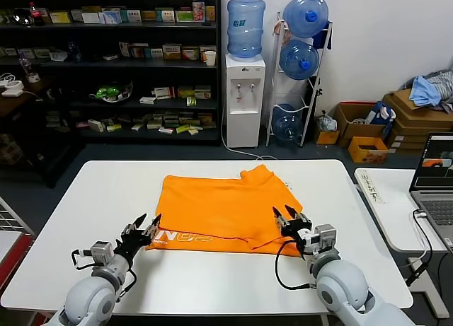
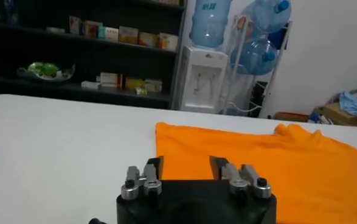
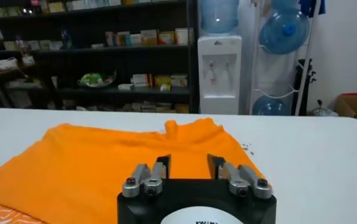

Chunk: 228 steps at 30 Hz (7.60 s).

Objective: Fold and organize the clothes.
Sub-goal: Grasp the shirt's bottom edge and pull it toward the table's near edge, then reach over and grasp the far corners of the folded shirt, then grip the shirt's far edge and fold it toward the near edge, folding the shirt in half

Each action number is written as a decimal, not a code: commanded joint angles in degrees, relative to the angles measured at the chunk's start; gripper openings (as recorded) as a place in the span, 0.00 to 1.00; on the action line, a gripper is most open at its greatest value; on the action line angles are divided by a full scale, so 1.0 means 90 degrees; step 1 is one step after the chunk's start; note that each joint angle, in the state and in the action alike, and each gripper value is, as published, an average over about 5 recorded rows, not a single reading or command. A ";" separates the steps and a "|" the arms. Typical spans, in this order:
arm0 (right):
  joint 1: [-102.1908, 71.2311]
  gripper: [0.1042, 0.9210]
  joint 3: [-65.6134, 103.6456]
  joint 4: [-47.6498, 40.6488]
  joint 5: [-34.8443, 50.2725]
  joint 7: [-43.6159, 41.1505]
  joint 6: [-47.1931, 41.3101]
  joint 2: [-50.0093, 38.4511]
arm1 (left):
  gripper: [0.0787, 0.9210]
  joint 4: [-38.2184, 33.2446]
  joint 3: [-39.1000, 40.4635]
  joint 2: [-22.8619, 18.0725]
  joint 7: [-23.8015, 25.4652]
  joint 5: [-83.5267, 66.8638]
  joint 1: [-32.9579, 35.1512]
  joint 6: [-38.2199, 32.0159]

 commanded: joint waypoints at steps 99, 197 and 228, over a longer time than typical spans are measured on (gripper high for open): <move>-0.4250 0.15 0.1741 0.2231 -0.0132 0.0951 -0.0308 -0.0832 | 0.09 -0.2210 -0.1650 0.1155 0.0181 -0.0413 0.3862 0.0293; 0.3124 0.03 -0.1586 -0.3111 0.0987 -0.0280 -0.0203 0.0836 | 0.02 0.2059 0.1399 -0.0217 0.0607 -0.0241 -0.2533 -0.0081; -0.1443 0.03 0.0399 0.1792 0.1444 0.1271 -0.0812 -0.1163 | 0.02 -0.1126 -0.0616 0.0323 0.0451 0.0115 0.1506 -0.0113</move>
